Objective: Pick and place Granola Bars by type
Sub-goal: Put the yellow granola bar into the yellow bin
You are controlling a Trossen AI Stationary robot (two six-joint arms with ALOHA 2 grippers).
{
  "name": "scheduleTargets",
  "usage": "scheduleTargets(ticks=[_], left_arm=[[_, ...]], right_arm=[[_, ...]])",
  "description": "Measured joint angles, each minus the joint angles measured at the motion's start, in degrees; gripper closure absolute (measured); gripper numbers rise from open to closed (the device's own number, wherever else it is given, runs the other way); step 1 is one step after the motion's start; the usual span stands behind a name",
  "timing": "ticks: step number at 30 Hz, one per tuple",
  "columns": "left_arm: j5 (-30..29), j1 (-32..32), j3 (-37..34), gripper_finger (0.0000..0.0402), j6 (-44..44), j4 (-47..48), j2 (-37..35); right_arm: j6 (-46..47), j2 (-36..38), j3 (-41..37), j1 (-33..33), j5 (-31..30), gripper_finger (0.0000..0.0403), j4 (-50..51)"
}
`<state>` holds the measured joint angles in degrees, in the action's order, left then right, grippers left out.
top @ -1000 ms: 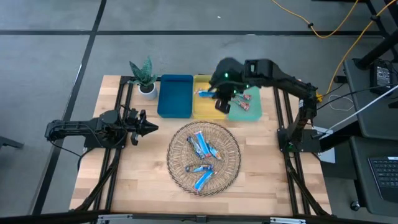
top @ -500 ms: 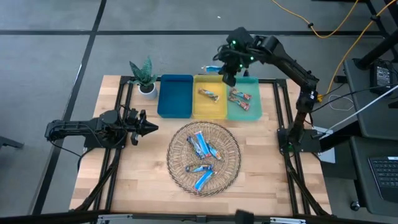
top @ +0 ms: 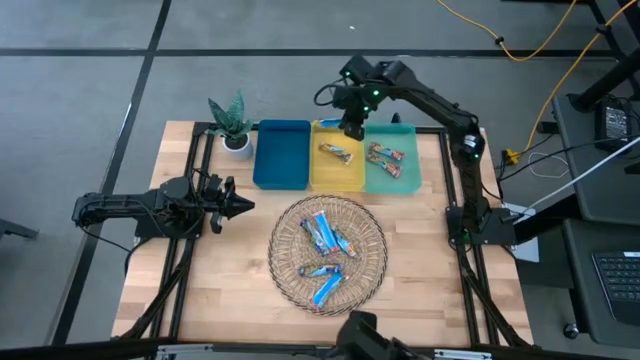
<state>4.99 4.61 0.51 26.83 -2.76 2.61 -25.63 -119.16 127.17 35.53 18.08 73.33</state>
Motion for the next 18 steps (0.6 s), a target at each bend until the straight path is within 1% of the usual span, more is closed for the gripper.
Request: scheduleTargets(ticks=[14,18], left_arm=[[0.0,0.0,0.0,0.037,0.0,0.0,0.0],[0.0,0.0,0.0,0.037,0.0,0.0,0.0]], right_arm=[[0.0,-9.5,0.0,0.0,0.0,0.0361,0.9],[1.4,-11.2,-0.6,0.0,-2.2,0.0361,0.3]])
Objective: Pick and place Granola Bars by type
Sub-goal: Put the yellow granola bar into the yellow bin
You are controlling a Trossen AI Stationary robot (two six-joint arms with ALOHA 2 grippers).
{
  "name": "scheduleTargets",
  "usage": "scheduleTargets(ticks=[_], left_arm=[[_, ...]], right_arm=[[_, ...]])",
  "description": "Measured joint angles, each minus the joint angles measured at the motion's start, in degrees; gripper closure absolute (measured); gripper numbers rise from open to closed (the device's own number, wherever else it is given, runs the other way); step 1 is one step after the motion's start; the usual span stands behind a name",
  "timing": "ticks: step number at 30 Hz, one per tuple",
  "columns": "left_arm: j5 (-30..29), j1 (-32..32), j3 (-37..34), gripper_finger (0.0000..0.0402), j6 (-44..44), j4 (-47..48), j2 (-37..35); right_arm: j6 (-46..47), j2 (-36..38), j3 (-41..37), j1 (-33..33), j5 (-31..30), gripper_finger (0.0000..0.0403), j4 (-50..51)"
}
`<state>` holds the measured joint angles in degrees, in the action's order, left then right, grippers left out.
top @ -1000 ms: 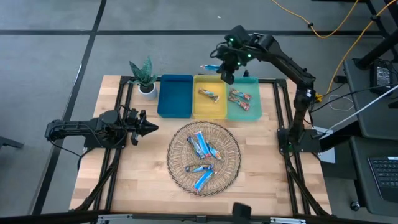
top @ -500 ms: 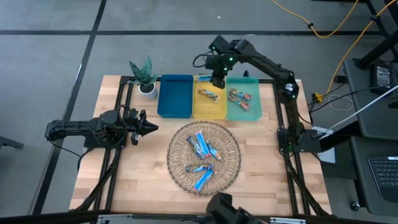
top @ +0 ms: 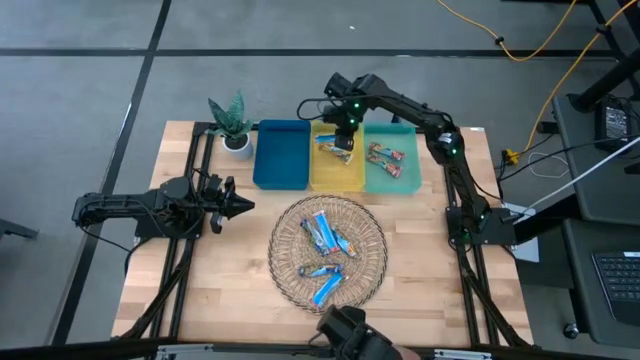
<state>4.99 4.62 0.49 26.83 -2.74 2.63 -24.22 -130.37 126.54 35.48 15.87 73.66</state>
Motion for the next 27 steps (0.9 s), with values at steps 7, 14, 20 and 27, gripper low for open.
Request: scheduleTargets(ticks=[7,14,20,27], left_arm=[[0.0,0.0,0.0,0.037,0.0,0.0,0.0],[0.0,0.0,0.0,0.037,0.0,0.0,0.0],[0.0,0.0,0.0,0.037,0.0,0.0,0.0],[0.0,0.0,0.0,0.037,0.0,0.0,0.0]], right_arm=[[1.9,-0.2,-10.3,0.0,-1.2,0.0361,-5.0],[3.1,-0.2,-16.0,-1.1,-1.2,0.0361,-8.7],[6.0,-0.2,-17.3,-1.8,-1.2,0.0358,-9.3],[8.9,-0.1,-17.3,-2.6,-1.2,0.0295,-9.2]])
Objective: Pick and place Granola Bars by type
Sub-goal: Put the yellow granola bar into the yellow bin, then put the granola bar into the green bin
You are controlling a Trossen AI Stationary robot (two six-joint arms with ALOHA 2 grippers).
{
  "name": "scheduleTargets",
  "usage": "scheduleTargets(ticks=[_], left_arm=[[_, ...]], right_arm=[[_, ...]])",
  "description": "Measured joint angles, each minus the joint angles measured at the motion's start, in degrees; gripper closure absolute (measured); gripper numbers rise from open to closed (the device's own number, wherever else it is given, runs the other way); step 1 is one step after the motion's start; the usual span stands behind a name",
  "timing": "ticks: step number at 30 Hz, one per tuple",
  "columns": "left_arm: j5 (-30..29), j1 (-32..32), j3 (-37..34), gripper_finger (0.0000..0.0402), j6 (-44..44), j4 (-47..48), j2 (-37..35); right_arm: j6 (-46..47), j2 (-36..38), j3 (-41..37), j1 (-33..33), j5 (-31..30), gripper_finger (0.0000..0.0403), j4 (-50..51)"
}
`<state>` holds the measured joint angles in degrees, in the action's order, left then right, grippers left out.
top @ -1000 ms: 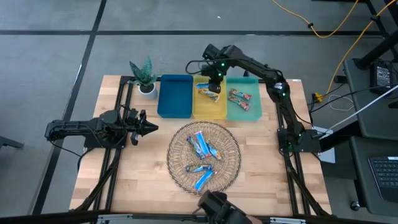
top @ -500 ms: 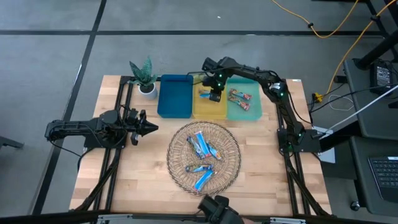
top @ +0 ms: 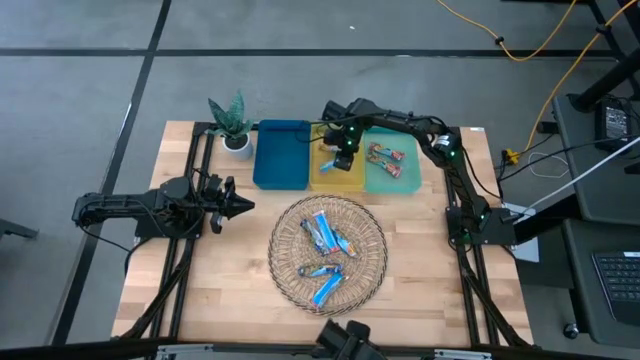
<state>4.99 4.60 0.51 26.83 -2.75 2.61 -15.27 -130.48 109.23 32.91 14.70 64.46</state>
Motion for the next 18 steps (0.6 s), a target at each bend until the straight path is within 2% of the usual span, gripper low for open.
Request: scheduleTargets(ticks=[4,8,14,18], left_arm=[[0.0,0.0,0.0,0.037,0.0,0.0,0.0],[0.0,0.0,0.0,0.037,0.0,0.0,0.0],[0.0,0.0,0.0,0.037,0.0,0.0,0.0],[0.0,0.0,0.0,0.037,0.0,0.0,0.0]], right_arm=[[2.0,0.1,1.0,-0.3,0.0,0.0245,2.0],[4.3,0.1,3.6,-1.6,-1.3,0.0214,5.0],[4.8,0.2,8.6,-5.0,-6.2,0.0207,8.4],[6.4,0.2,12.2,-7.9,-7.5,0.0207,11.2]])
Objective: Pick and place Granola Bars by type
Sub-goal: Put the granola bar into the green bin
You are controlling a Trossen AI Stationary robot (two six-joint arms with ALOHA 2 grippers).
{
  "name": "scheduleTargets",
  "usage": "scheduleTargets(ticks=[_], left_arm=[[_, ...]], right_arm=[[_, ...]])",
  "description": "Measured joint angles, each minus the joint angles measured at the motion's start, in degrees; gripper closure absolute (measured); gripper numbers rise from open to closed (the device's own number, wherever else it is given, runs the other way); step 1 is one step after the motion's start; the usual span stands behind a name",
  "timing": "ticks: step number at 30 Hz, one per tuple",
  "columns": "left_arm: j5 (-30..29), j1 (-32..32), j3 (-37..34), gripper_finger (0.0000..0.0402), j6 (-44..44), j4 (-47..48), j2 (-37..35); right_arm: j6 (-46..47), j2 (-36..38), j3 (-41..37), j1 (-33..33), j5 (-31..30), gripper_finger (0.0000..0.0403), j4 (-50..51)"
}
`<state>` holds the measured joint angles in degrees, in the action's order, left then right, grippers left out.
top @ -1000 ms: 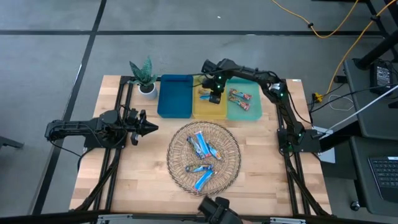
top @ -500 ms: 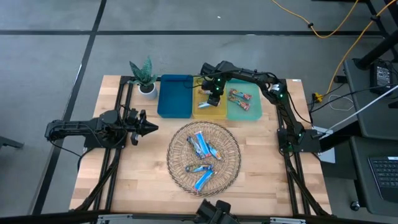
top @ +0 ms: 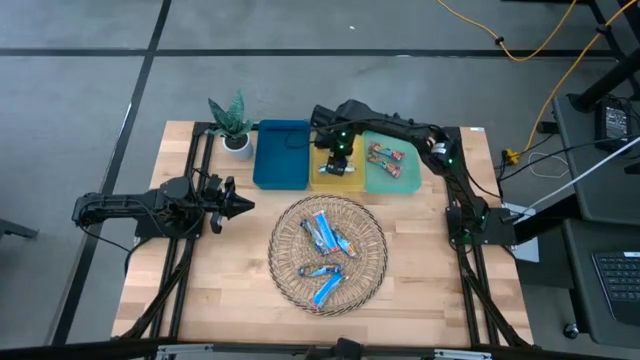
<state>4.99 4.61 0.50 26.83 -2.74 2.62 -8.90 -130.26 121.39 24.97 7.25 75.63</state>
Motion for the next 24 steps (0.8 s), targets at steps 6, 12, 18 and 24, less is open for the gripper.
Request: scheduleTargets(ticks=[6,12,18,24], left_arm=[[0.0,0.0,0.0,0.037,0.0,0.0,0.0],[0.0,0.0,0.0,0.037,0.0,0.0,0.0],[0.0,0.0,0.0,0.037,0.0,0.0,0.0],[0.0,0.0,0.0,0.037,0.0,0.0,0.0]], right_arm=[[4.1,1.8,3.2,-4.4,-1.0,0.0207,2.2],[9.2,7.9,3.2,-9.2,-7.4,0.0207,4.7],[15.9,14.9,3.2,-13.7,-8.8,0.0207,5.3],[20.7,20.6,3.2,-17.5,-11.3,0.0207,5.7]])
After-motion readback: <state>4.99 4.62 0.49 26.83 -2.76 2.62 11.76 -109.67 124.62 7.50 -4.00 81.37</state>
